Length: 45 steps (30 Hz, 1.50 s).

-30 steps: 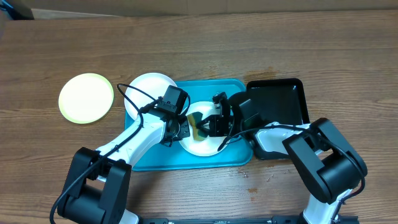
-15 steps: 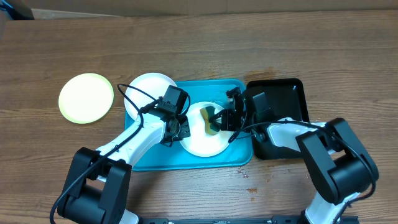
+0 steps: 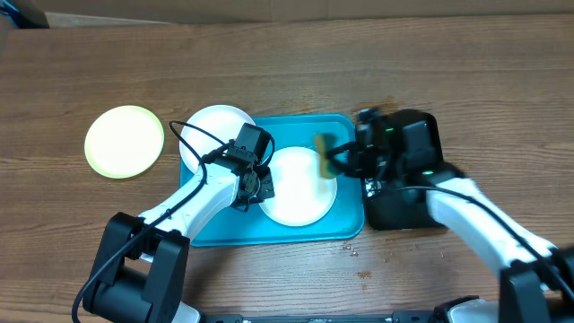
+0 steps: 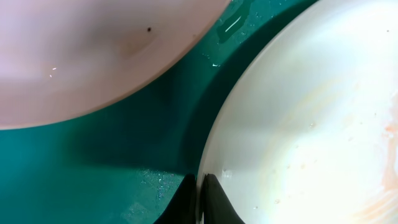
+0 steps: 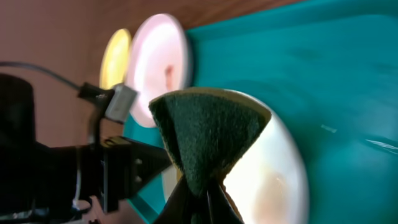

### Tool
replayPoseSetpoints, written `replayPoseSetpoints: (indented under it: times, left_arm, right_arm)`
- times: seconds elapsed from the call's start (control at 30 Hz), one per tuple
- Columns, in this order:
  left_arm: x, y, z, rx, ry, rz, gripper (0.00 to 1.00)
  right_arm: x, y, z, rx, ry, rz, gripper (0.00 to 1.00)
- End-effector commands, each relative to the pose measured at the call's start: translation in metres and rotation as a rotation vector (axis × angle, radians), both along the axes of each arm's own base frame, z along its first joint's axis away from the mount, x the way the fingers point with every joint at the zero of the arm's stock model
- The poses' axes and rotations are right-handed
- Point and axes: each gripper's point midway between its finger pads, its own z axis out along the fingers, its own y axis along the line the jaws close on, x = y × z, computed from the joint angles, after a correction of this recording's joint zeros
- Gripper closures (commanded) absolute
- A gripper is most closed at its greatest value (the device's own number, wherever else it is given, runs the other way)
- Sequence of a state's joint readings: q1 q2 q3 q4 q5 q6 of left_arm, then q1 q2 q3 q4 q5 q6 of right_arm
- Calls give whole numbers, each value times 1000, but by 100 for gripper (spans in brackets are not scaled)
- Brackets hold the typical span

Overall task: Clean dirty plates on tray and stack at the side
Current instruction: 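Return the sponge to the black tray and withdraw the right gripper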

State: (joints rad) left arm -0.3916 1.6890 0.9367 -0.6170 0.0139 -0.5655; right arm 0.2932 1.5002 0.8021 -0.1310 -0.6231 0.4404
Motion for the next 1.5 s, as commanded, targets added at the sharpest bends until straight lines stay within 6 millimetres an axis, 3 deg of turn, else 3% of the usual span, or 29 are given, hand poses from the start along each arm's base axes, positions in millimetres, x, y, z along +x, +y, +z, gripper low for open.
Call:
replayPoseSetpoints:
  times: [0.0, 0.2, 0.47, 0.57, 0.77, 0.97, 1.07, 1.13, 1.27, 1.43, 1.47]
  left_arm:
    - [-1, 4, -1, 35, 0, -59, 96]
    - [7, -1, 15, 16, -31, -59, 96]
    - [28, -8, 46, 4, -92, -56, 96]
    - [38, -12, 57, -7, -121, -55, 96]
    - [49, -16, 76, -17, -153, -53, 96]
    - [60, -8, 87, 35, -196, -37, 96]
    - [65, -4, 95, 59, -216, -35, 96]
    - [69, -6, 102, 57, -232, -42, 96]
    - [81, -11, 122, 42, -276, -48, 96]
    - [99, -25, 158, 8, -366, -80, 96]
    - [101, -29, 163, 1, -383, -99, 96]
  right_arm:
    - [11, -53, 7, -60, -21, -87, 96]
    - [5, -131, -20, -136, 146, -293, 96]
    - [-22, -190, -62, -538, 245, -386, 96]
    - [-26, -190, -65, -591, 246, -369, 96]
    - [-36, -170, -81, -609, 278, -292, 94]
    - [-43, -165, -95, -648, 303, -258, 63]
    - [-34, -162, -83, -626, 277, -262, 39]
    - [-21, -157, -64, -583, 244, -262, 32]
    - [-1, -165, -24, -562, 206, -310, 30]
    - [27, -210, 20, -517, 182, -505, 31]
    - [32, -220, 24, -513, 166, -536, 25]
